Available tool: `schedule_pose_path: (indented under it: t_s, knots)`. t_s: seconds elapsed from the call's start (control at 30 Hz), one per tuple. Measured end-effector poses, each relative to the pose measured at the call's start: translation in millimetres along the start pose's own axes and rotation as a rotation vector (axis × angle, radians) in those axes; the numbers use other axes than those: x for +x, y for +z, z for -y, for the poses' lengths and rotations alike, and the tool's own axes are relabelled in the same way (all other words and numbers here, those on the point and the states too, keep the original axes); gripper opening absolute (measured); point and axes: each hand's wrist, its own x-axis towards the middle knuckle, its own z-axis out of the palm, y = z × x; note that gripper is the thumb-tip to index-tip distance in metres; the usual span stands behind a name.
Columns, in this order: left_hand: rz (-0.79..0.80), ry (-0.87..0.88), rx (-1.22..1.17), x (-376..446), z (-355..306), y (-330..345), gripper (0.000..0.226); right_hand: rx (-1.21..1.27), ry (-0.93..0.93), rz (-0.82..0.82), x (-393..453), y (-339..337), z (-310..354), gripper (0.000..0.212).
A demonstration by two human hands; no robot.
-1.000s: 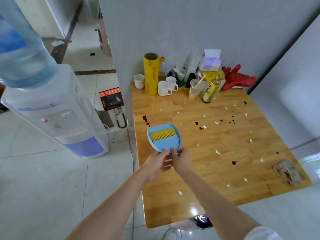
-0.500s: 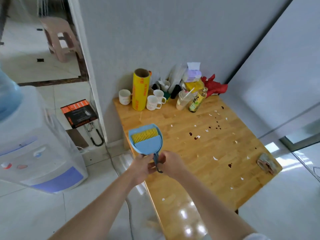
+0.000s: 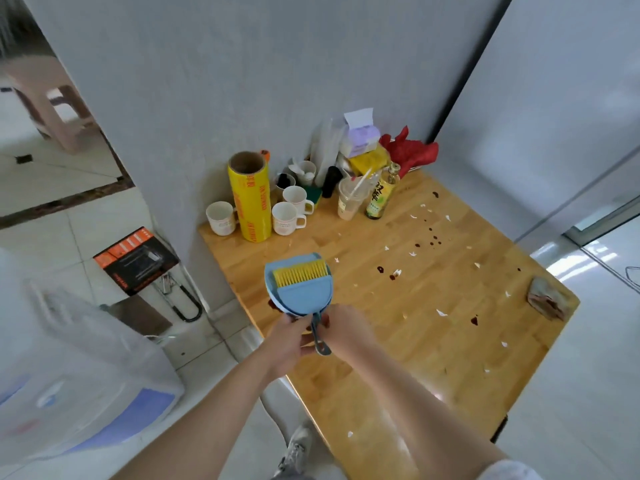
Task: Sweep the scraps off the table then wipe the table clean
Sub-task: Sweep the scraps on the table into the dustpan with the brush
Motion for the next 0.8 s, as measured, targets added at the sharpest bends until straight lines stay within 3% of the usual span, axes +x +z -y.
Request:
schedule_pose_path:
  t_s: [0.13, 0.27, 0.4, 0.47, 0.67, 0.8]
  knots:
    - [-0.116, -0.023, 0.037, 31.3, -21.3, -2.7, 0.024, 0.164, -0.022, -0.017, 30.3, -2.2, 0.2, 0.032]
    - [-0.134, -0.023, 0.088, 53.1, -51.8, -13.0, 0.012, 0.534, 0.043, -0.111, 65.5, -27.1, -13.1, 0.025]
    - [-0.326, -0.044, 0.328, 83.4, -65.8, -36.7, 0.006, 0.864, 0.159, -0.270, 106.0, -65.2, -46.1, 0.016]
    - [-0.340, -0.036, 0.445, 98.8, -68.9, -52.1, 0.009, 0.954, 0.194, -0.389, 123.2, -85.9, -70.4, 0.016]
    - [-0.291, -0.128, 0.622, 147.2, -85.9, -66.8, 0.020, 0.805, 0.197, -0.678, 162.5, -112.2, -138.5, 0.018]
    - [-0.216, -0.087, 0.670, 166.9, -99.7, -88.8, 0.013, 0.609, 0.308, -0.651, 204.2, -91.0, -149.4, 0.022]
